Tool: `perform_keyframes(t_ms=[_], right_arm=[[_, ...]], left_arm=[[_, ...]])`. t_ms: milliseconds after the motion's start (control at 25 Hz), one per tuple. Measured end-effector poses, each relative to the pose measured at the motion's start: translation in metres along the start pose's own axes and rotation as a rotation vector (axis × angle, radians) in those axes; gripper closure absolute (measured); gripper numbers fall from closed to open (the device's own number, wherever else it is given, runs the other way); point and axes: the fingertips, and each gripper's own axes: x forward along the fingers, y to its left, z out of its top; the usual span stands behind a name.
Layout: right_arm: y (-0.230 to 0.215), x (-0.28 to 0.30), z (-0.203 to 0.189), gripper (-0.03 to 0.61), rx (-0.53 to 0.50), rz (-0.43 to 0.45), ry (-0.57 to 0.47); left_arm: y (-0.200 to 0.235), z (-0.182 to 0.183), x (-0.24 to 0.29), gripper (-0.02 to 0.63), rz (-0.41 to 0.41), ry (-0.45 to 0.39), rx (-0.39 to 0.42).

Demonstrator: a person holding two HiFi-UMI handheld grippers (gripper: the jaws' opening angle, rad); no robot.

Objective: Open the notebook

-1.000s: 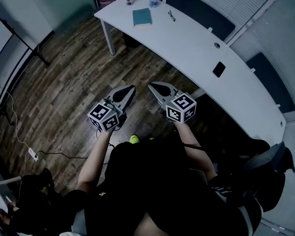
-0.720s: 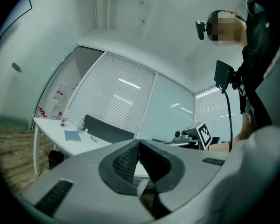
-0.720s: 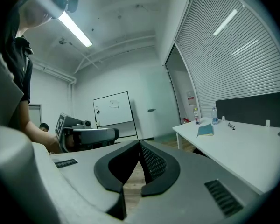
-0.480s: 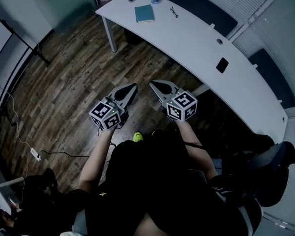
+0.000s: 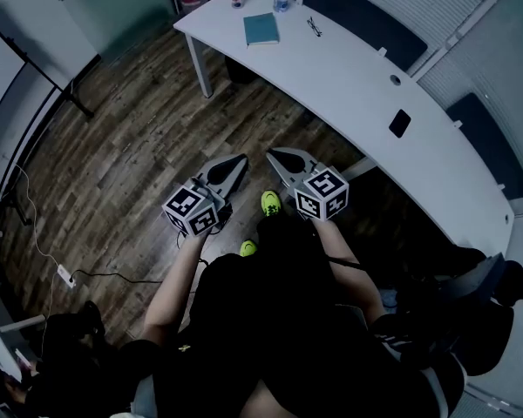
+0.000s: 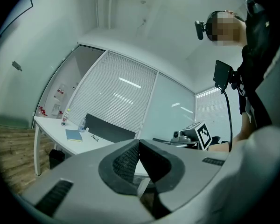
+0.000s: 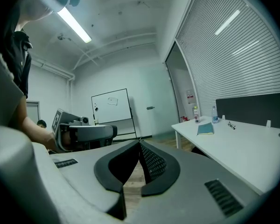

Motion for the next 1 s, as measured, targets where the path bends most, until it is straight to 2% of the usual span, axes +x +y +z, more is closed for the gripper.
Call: perform_keyframes(t_ms=[200, 1000], right_arm=[[-0.025, 0.014, -0.003, 0.563, 0.000, 0.012, 0.013], [-0.171, 0.100, 0.038, 0.563, -0.005, 0.109, 0.051]], left_arm=[[0.018, -0.005, 0.016, 0.609, 0.020, 0.007, -0.004], [0.130, 0.025, 0.139, 0.609, 0.092, -0.005, -0.030]])
